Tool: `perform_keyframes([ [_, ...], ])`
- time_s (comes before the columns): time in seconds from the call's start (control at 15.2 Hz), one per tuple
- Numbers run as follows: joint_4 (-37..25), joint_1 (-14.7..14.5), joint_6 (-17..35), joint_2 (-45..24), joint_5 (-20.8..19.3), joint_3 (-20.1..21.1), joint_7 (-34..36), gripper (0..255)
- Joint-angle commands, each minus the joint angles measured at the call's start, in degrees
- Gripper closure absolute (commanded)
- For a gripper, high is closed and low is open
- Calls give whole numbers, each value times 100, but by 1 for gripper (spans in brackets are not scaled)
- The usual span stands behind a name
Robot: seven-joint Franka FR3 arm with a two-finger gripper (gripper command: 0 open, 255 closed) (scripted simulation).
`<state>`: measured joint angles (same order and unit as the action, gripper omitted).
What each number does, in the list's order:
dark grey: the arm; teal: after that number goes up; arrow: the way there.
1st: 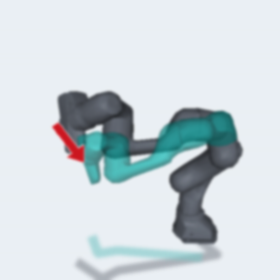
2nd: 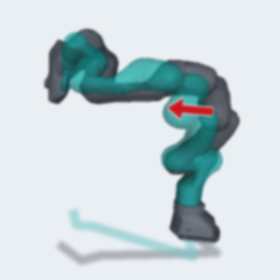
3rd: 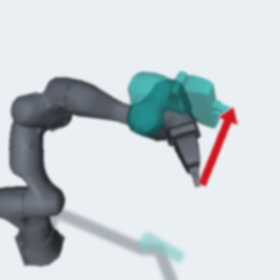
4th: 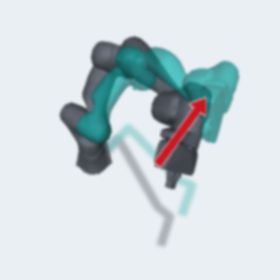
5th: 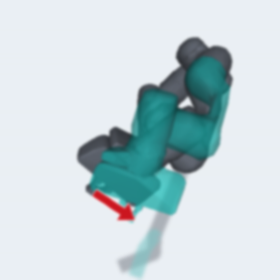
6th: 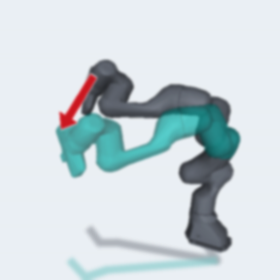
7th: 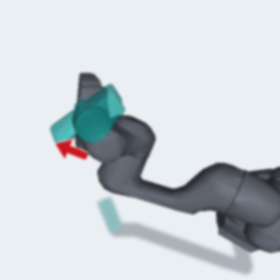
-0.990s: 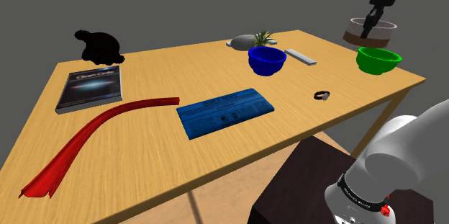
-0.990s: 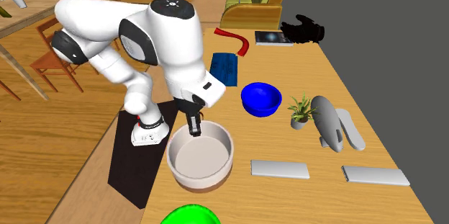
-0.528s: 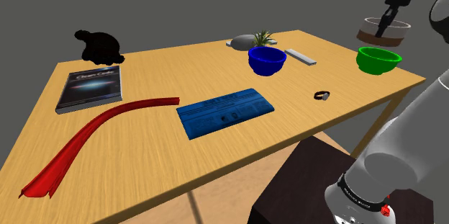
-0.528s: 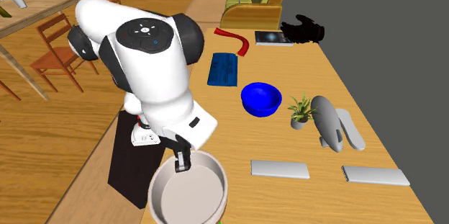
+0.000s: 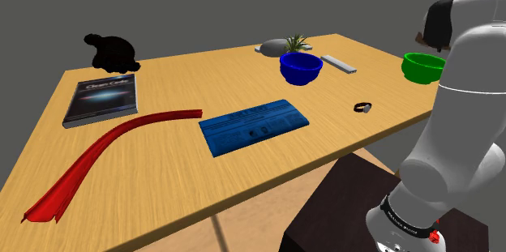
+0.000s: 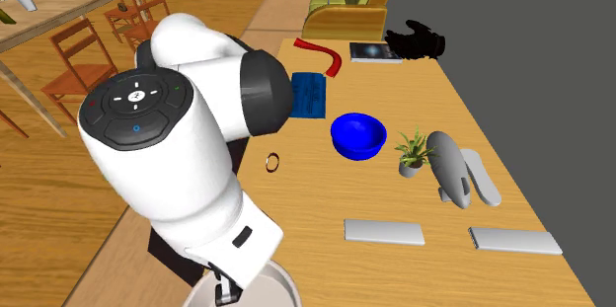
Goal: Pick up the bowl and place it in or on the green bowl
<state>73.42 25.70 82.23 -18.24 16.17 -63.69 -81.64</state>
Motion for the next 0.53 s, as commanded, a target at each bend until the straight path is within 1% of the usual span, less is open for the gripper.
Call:
perform_keyframes([
  [0.0,154,-35,148,9,-7,-1,-19,255],
  [0.46,980,-425,808,261,-232,-79,70,255],
])
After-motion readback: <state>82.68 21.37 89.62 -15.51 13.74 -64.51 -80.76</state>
